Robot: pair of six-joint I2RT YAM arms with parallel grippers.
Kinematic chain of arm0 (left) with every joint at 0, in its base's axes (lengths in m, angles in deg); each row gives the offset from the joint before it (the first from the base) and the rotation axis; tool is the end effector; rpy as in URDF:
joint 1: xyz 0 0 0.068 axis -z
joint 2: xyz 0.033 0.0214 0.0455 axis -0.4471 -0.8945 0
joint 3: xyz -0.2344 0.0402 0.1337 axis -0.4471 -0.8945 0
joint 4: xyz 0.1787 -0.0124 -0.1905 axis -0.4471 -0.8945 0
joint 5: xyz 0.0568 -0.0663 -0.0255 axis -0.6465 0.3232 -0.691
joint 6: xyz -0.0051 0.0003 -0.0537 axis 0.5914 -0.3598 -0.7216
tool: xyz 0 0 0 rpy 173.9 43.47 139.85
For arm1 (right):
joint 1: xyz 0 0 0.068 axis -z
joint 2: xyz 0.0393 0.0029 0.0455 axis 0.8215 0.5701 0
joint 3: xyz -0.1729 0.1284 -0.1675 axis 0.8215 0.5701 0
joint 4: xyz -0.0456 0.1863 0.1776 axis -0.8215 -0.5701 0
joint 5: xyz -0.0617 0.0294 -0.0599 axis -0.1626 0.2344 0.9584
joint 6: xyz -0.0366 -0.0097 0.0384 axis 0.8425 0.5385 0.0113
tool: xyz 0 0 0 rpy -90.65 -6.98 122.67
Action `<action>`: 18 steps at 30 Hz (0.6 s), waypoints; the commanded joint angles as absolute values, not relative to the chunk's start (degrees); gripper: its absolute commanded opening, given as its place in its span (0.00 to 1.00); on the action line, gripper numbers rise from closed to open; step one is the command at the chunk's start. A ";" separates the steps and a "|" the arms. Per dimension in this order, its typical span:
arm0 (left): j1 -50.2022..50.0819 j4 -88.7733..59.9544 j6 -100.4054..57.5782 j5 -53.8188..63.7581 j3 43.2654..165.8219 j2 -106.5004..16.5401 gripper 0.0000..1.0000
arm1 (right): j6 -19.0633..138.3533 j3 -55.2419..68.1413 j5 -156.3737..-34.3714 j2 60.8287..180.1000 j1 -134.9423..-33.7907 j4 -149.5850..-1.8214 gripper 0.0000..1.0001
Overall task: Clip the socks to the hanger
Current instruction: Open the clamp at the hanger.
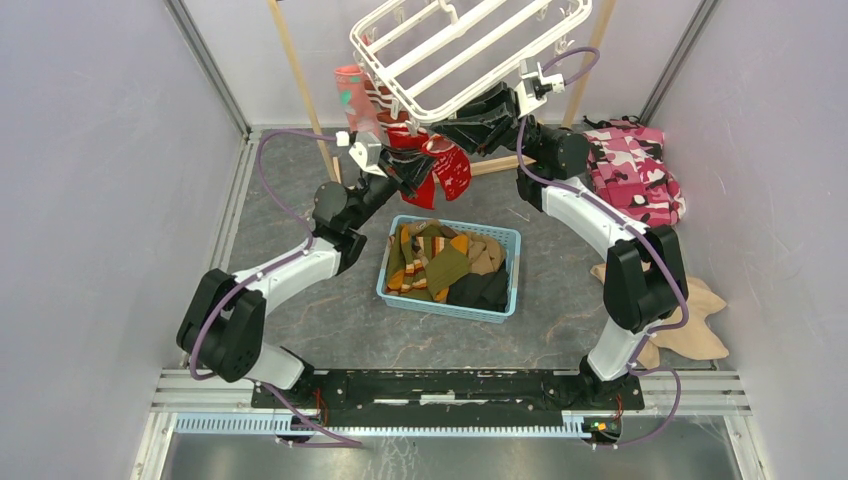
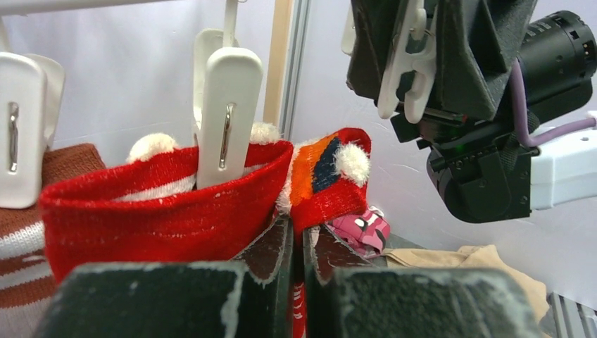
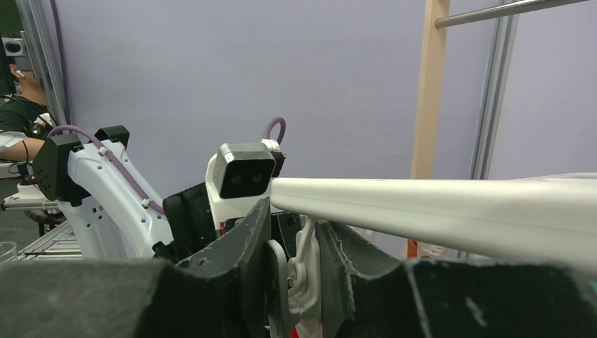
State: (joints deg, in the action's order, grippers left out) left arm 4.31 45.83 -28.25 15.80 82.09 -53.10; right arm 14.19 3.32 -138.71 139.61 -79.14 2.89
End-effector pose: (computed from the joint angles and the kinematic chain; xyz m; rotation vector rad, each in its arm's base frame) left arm 0.2702 -0.1751 0.3408 0.4316 1.0671 -0.9460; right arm 0.3271 0.1751 0.4199 -0.7773 0.8167 1.4598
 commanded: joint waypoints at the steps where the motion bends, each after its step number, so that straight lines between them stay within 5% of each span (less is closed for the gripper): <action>1: 4.11 47.91 -29.65 18.74 80.94 -50.87 0.02 | 14.12 1.14 -138.65 138.17 -79.22 4.43 0.19; 18: 4.64 43.40 -33.81 18.27 83.47 -50.50 0.02 | 14.68 1.52 -138.53 138.00 -79.23 3.72 0.19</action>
State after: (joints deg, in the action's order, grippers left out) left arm 4.42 44.83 -31.13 19.34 81.04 -52.34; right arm 14.71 3.32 -138.69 139.61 -79.14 1.99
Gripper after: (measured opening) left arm 0.094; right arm 0.320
